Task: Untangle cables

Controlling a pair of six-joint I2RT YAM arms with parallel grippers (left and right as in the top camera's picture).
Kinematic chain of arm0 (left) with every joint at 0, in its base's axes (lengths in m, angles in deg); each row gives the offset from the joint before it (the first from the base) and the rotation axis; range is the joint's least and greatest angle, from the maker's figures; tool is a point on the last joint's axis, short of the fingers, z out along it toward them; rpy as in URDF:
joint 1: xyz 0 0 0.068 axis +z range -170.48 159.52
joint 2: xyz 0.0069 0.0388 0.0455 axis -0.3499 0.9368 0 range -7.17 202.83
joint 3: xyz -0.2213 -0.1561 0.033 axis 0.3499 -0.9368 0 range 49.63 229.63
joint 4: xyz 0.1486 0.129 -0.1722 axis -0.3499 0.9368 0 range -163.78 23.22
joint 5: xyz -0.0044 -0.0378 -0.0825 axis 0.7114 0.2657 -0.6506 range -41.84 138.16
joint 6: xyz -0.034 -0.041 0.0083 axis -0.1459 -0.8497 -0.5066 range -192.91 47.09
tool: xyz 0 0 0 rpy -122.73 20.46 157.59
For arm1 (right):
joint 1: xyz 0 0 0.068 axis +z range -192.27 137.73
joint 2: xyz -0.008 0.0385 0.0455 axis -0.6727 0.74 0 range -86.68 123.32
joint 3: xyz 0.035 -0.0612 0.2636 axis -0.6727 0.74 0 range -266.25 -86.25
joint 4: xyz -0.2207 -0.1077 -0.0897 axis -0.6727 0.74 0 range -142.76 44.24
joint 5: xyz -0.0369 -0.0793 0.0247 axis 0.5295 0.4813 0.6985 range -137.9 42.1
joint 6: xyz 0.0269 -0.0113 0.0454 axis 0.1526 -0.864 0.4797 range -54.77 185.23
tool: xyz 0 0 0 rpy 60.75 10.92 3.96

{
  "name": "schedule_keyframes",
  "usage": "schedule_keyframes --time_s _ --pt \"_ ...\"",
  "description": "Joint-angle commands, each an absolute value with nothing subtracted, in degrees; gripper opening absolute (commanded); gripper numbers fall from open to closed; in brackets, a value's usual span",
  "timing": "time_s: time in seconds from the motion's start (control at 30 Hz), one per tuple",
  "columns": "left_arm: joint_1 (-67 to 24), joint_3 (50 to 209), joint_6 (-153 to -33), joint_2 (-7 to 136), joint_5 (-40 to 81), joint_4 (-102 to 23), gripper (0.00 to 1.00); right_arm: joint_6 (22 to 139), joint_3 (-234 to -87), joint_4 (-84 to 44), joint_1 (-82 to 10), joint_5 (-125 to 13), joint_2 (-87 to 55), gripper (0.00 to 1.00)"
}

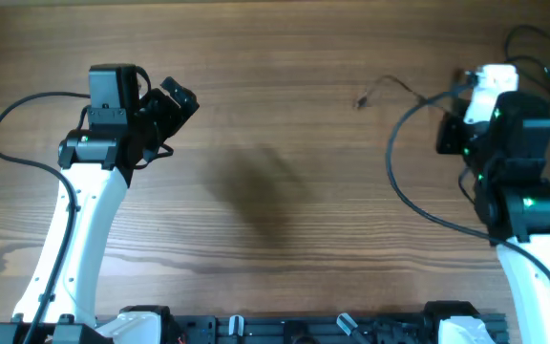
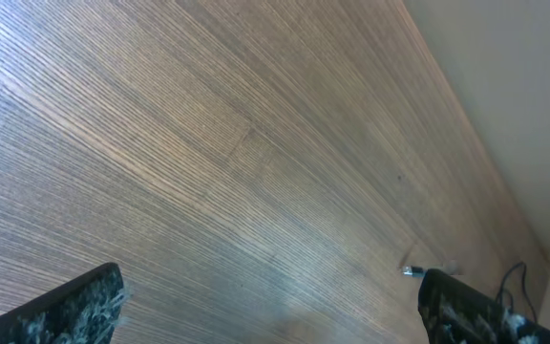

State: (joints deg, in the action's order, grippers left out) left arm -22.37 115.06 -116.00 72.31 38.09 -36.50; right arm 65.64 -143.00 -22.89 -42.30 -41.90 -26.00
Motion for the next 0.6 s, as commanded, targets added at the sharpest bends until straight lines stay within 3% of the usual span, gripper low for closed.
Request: schedule_keyframes --time_s 0.0,0.23,0.47,0.57 --pt "-22.6 115.3 -114.9 71.6 38.9 -36.6 1.0 67.7 -143.6 -20.5 -42.2 -18.1 -25.9 0.04" --pt "-22.6 115.3 -114.9 71.6 38.9 -36.6 1.0 89.0 -143.6 -23.2 -42.2 -15.9 -23.5 0.04" --pt "-22.6 115.3 -114.9 71.6 38.9 -36.6 1.0 89.2 -143.6 -24.3 -42.2 -15.6 -22.6 0.04" --pt "-22.6 115.3 -114.9 71.6 38.9 -36.6 1.0 89.2 -143.6 -24.3 -42.2 -4.1 -22.6 0.04"
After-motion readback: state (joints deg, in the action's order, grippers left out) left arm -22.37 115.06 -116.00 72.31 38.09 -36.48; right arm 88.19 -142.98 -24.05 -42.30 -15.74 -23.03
